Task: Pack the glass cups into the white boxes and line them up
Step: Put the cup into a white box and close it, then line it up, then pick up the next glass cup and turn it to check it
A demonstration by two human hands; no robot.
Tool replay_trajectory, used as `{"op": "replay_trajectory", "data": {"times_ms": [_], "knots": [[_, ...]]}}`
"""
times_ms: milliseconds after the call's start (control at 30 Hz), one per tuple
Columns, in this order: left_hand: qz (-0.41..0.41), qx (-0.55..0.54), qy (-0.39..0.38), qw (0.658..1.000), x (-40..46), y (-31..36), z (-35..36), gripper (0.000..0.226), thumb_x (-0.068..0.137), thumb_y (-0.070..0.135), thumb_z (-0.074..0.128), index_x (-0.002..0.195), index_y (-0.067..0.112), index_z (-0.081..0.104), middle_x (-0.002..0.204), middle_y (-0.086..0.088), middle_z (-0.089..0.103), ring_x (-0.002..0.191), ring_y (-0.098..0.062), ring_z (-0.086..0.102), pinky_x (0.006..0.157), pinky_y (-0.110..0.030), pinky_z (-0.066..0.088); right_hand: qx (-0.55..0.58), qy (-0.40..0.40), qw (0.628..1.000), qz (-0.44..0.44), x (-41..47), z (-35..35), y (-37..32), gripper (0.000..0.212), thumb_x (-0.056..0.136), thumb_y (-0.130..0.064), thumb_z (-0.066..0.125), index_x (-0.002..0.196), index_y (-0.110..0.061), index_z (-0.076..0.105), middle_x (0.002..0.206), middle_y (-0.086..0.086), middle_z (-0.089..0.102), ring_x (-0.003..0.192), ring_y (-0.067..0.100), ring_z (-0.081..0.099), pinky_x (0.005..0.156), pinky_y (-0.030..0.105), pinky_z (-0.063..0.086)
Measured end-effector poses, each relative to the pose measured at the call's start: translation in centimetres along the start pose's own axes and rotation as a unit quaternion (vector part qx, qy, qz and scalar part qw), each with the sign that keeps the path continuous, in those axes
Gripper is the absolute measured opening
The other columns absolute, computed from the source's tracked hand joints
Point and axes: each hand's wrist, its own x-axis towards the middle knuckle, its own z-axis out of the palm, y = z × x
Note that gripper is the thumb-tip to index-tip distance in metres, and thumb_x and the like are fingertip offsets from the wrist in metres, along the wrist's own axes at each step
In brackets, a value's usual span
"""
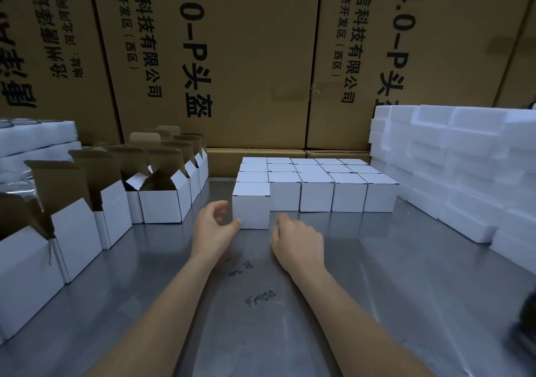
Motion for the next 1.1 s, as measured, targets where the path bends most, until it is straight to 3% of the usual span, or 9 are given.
{"op": "replay_trajectory", "data": {"times_ms": [100,267,433,567,767,933,1033,1100], "knots": [[0.01,-0.006,-0.008,1.0,-1.8,0.3,-0.8,0.045,0.084,0.012,0.07,0.126,0.015,0.054,0.131,-0.003,0.054,0.11,-0.012,0.049,0.091,-0.027,0.041,0.003,-0.006,1.0,0.009,-1.4,-0.7,-0.1,0.013,0.096,-0.017,0.037,0.099,-0.014,0.049,0.098,0.006,0.064,0.08,0.029,0.057,0.057,0.03,0.027],[0.018,-0.024,-0.017,0.999,-5.6,1.0,-2.5,0.032,0.085,0.008,0.068,0.115,0.016,0.061,0.122,-0.005,0.058,0.106,-0.011,0.051,0.089,-0.025,0.04,0.01,-0.015,0.999,0.031,-4.6,-2.4,-0.1,0.007,0.094,-0.016,0.039,0.087,-0.016,0.038,0.098,0.006,0.064,0.087,0.03,0.059,0.058,0.03,0.026],[0.027,-0.036,-0.028,0.999,-9.6,1.8,-4.0,0.019,0.084,0.006,0.069,0.1,0.016,0.067,0.107,-0.004,0.066,0.103,-0.016,0.059,0.089,-0.027,0.044,0.009,-0.01,1.0,0.028,-8.4,-4.0,-0.1,0.014,0.094,-0.018,0.04,0.1,-0.014,0.052,0.101,0.004,0.064,0.091,0.027,0.061,0.061,0.029,0.03],[0.033,-0.048,-0.03,0.998,-12.4,2.4,-5.0,0.016,0.082,0.002,0.07,0.09,0.017,0.07,0.09,0.003,0.069,0.09,-0.012,0.063,0.081,-0.021,0.041,0.008,-0.008,1.0,0.023,-11.6,-5.6,-0.1,0.017,0.093,-0.02,0.04,0.103,-0.016,0.052,0.103,0.004,0.063,0.094,0.028,0.06,0.062,0.029,0.03],[0.046,-0.076,-0.039,0.995,-15.1,2.7,-6.3,0.02,0.083,0.001,0.068,0.082,0.021,0.07,0.084,0.008,0.07,0.083,-0.004,0.063,0.071,-0.009,0.045,0.03,-0.026,0.999,0.032,-16.2,-8.0,-0.5,0.02,0.093,-0.019,0.039,0.107,-0.016,0.053,0.106,0.004,0.062,0.099,0.027,0.058,0.065,0.029,0.032],[0.05,-0.093,-0.041,0.994,-16.7,3.1,-7.1,0.019,0.084,0.001,0.068,0.082,0.021,0.07,0.084,0.005,0.07,0.081,-0.005,0.062,0.065,-0.001,0.042,-0.008,0.009,0.995,0.097,-17.6,-11.9,0.6,0.027,0.094,-0.026,0.041,0.115,-0.017,0.055,0.117,0.005,0.057,0.112,0.027,0.047,0.081,0.034,0.036],[0.054,-0.094,-0.052,0.993,-17.4,3.2,-7.4,0.018,0.084,0.001,0.067,0.083,0.019,0.07,0.085,0.003,0.07,0.081,-0.007,0.062,0.066,-0.002,0.042,-0.06,0.062,0.981,0.173,-17.1,-14.7,2.4,0.032,0.094,-0.032,0.043,0.118,-0.016,0.056,0.123,0.008,0.055,0.117,0.027,0.044,0.092,0.035,0.033],[0.055,-0.091,-0.06,0.992,-17.7,3.4,-7.5,0.018,0.085,0.001,0.067,0.083,0.018,0.07,0.085,0.002,0.07,0.081,-0.007,0.062,0.066,-0.002,0.042,-0.082,0.057,0.968,0.232,-16.5,-16.4,4.0,0.038,0.093,-0.036,0.043,0.121,-0.013,0.057,0.127,0.011,0.054,0.12,0.029,0.043,0.097,0.037,0.031]]}}
